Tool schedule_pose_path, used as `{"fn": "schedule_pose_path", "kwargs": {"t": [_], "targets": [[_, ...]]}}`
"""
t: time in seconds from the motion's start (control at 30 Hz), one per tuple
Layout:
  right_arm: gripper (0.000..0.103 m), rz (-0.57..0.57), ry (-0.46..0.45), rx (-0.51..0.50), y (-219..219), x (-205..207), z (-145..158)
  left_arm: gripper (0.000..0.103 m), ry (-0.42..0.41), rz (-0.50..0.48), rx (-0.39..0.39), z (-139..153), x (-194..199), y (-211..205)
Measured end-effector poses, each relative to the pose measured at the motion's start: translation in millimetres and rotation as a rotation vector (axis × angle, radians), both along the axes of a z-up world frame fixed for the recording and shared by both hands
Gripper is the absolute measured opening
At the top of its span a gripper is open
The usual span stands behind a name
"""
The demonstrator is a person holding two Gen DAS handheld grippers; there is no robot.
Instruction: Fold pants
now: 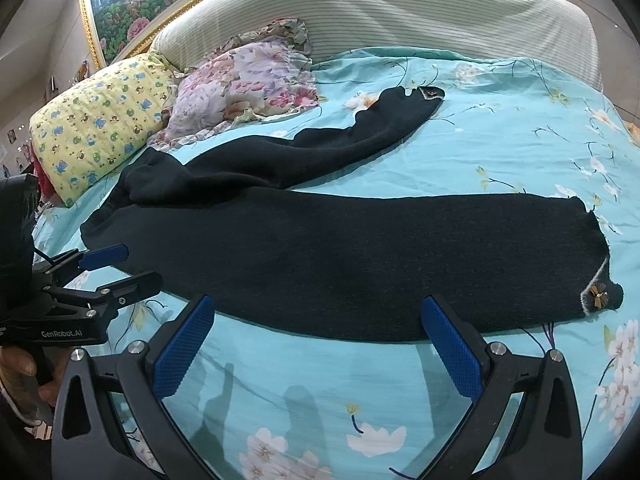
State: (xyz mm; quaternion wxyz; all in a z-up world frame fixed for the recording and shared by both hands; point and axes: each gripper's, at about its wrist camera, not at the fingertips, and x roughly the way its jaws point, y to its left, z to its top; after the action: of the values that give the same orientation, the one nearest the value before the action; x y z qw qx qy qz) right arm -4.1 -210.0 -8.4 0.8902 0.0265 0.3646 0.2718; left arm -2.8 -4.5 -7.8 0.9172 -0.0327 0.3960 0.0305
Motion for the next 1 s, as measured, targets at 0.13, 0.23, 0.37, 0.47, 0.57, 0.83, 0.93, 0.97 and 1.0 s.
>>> {"fn": "schedule_pose_path", "kwargs": {"t": [0.13,0.23,0.37,0.47,0.57,0.83,0.93,0.97,1.0], "targets": [[0.103,-0.001,-0.001,0.000,-0.3,-0.1,-0.5,0.093,0.002,-0.002,-0.002,0.2,0.3,0.5],[0.103,0.002,0.002,0.001,0.4,0.4,-0.9,0.093,0.003,0.001,-0.006,-0.2,-0.1,1.7],[0.103,0.005,0.002,0.001,1.5,-0.4,-0.5,0.093,0.004,0.002,-0.009,-0.7,-0.1,3.0],[0.103,0.007,0.003,0.000,2.8,-0.9,-0.4,0.093,0.005,0.001,-0.010,-0.8,-0.2,3.2],[0.103,0.006,0.005,0.001,3.4,-1.3,-0.5,0.093,0.006,0.000,-0.008,-0.9,0.3,3.5],[0.103,0.002,0.002,0.009,4.0,-2.7,0.0,0.093,0.009,-0.009,-0.010,-2.3,1.5,3.2],[0.103,-0.001,0.000,0.013,5.0,-3.9,1.6,0.093,0.010,-0.012,-0.012,-2.6,1.5,2.9],[0.103,-0.002,0.000,0.014,4.9,-3.6,2.0,0.093,0.010,-0.013,-0.013,-2.5,1.5,3.0],[0.103,-0.003,0.000,0.014,5.5,-3.6,2.4,0.093,0.010,-0.013,-0.012,-2.4,1.7,3.2]]}}
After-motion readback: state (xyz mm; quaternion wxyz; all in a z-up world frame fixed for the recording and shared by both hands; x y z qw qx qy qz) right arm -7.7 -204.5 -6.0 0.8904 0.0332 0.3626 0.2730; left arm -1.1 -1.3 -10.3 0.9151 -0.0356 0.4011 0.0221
